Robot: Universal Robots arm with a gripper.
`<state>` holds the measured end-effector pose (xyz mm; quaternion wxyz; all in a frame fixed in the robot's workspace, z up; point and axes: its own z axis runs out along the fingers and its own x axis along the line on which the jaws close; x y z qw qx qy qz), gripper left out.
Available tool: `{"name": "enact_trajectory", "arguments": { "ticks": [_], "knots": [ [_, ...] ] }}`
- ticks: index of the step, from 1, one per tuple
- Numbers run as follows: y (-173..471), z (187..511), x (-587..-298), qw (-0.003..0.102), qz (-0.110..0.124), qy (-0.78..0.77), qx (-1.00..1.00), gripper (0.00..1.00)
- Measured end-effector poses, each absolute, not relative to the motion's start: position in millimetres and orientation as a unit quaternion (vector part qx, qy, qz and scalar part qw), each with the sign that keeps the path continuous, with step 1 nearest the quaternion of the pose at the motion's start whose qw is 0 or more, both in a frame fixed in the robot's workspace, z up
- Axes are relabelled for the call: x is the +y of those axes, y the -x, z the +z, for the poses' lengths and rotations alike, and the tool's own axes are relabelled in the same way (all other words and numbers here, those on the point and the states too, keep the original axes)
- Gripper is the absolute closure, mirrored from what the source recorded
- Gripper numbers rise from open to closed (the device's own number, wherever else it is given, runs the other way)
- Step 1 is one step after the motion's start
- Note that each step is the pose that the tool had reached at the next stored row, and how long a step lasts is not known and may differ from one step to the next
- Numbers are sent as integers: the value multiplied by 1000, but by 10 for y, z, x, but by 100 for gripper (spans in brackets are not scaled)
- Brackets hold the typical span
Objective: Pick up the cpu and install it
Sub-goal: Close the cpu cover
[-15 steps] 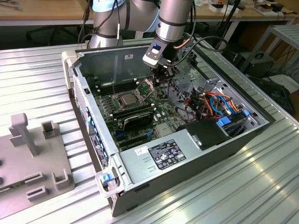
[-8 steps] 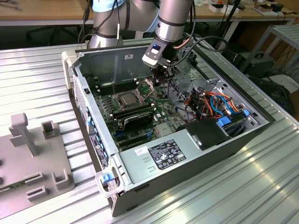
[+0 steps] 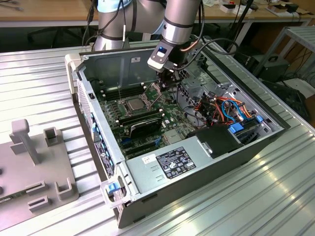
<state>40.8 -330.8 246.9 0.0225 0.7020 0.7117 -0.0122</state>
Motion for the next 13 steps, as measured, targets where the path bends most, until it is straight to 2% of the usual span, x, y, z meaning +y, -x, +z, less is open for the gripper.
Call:
{"name": "enact_trajectory", "arguments": {
  "ticks": [13],
  "knots": [
    [-266, 2468, -3308, 22, -12, -702, 712, 89]
  ]
}}
